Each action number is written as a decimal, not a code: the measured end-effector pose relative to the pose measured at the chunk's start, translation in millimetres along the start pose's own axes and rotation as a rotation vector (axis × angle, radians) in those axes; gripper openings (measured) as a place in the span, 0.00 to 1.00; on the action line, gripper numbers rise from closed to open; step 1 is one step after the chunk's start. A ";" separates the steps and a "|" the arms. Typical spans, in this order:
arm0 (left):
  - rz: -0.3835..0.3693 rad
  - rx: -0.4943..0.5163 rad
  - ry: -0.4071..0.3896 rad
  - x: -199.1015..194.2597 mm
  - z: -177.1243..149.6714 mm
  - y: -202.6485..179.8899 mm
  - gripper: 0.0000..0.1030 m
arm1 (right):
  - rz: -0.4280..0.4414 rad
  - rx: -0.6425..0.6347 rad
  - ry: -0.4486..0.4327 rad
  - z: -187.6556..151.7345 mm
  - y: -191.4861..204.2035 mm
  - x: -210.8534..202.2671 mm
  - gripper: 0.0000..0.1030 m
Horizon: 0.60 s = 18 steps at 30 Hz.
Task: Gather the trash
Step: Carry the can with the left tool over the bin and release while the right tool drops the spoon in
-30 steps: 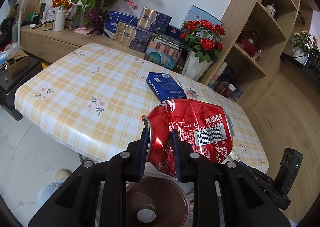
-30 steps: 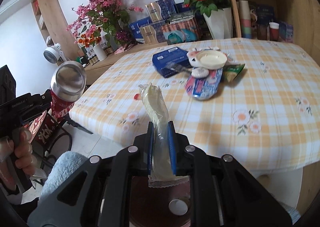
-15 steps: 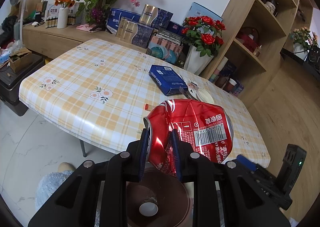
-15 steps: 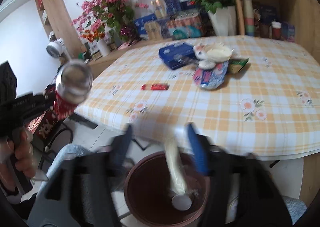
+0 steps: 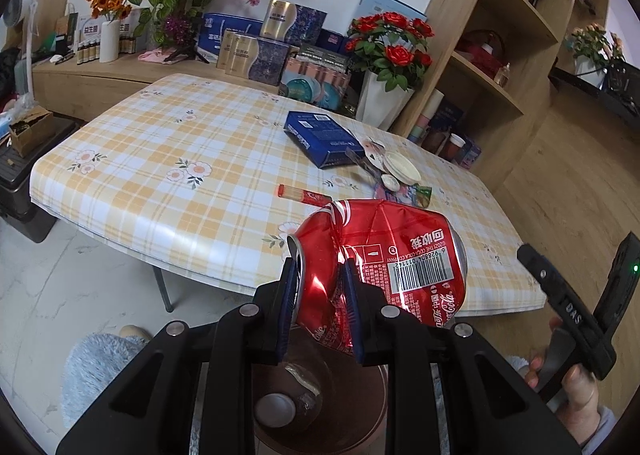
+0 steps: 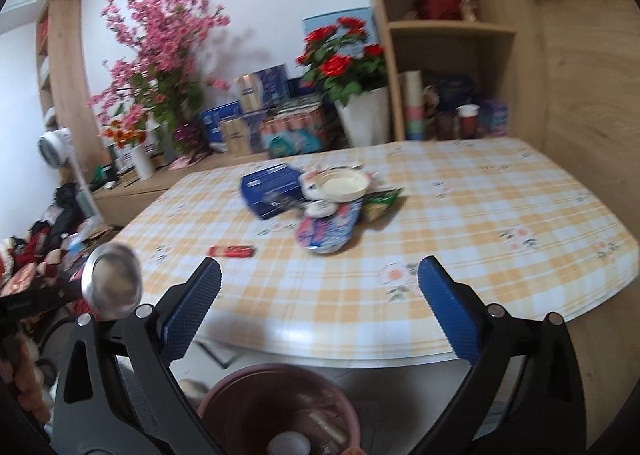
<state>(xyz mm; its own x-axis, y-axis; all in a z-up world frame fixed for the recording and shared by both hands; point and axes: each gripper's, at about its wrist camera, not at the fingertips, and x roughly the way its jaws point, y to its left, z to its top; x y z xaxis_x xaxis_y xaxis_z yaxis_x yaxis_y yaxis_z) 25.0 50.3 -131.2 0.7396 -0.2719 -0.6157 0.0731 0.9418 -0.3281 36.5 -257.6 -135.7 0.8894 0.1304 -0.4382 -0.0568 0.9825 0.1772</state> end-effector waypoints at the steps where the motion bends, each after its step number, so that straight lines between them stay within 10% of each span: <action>1: -0.001 0.006 0.002 1.0 -1.9 -1.5 0.23 | -0.009 0.003 -0.004 -0.8 -2.3 -1.0 0.94; 18: -0.037 0.094 0.073 24.3 -29.1 -26.4 0.23 | 0.011 -0.007 0.008 -12.6 -8.2 3.8 0.94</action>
<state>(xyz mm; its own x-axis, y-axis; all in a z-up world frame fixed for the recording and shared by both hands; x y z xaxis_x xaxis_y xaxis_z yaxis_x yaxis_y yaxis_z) 21.5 13.0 -158.3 0.6849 -0.3176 -0.6558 0.1646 0.9442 -0.2854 34.6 -263.5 -149.9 0.8852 0.1423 -0.4430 -0.0697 0.9819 0.1761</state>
